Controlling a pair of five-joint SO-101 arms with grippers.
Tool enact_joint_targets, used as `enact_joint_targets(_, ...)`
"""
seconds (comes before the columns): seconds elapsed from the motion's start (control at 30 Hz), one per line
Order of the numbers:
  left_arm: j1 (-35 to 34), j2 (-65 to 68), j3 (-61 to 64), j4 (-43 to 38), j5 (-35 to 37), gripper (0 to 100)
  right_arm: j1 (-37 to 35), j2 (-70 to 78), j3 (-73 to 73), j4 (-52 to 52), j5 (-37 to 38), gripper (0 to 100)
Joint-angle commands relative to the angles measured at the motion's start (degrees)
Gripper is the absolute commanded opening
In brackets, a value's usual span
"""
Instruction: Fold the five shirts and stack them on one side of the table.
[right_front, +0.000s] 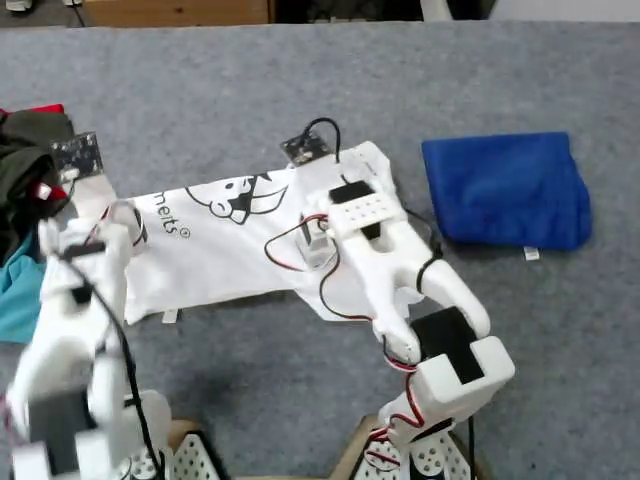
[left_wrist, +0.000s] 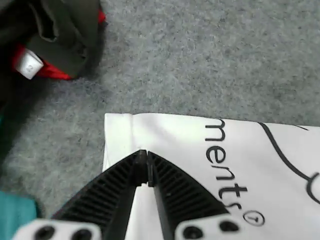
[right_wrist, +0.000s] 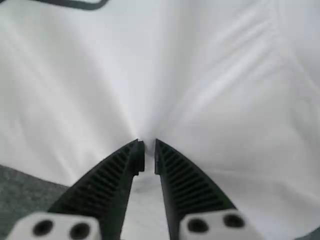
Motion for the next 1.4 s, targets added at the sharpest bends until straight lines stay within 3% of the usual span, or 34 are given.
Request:
enact_joint_targets(0.0,-0.9,13.9,-12.5,1.5,0.4,3,-0.7,0.1,-2.5,4.8,-0.4,5.3)
enact_joint_targets(0.1,-1.5,17.0,-20.3,11.4,0.3,3,-0.6,0.1,-2.5,8.9,-0.4,5.3)
enact_joint_targets(0.17,-1.4,17.5,-22.3,14.0,0.2,3,-0.6,0.0,-2.8,12.0,-0.4,5.3)
enact_joint_targets(0.33,-1.4,17.6,-20.1,9.8,0.2,3,-0.3,-4.6,-1.7,14.3,-0.4,5.3)
enact_joint_targets(0.6,-0.9,17.6,-20.0,9.9,-4.0,3,-0.6,-13.1,2.7,14.2,-0.4,5.3)
enact_joint_targets(0.93,-0.9,17.6,-20.0,9.9,-4.0,3,-1.1,-14.6,9.8,14.9,0.0,5.2)
enact_joint_targets(1.17,-0.9,17.6,-20.0,9.9,-4.1,3,-10.2,-14.6,10.0,22.6,5.4,5.2)
enact_joint_targets(1.37,-1.0,17.6,-20.0,9.9,-4.1,3,-7.1,-14.6,3.6,28.9,10.1,5.2)
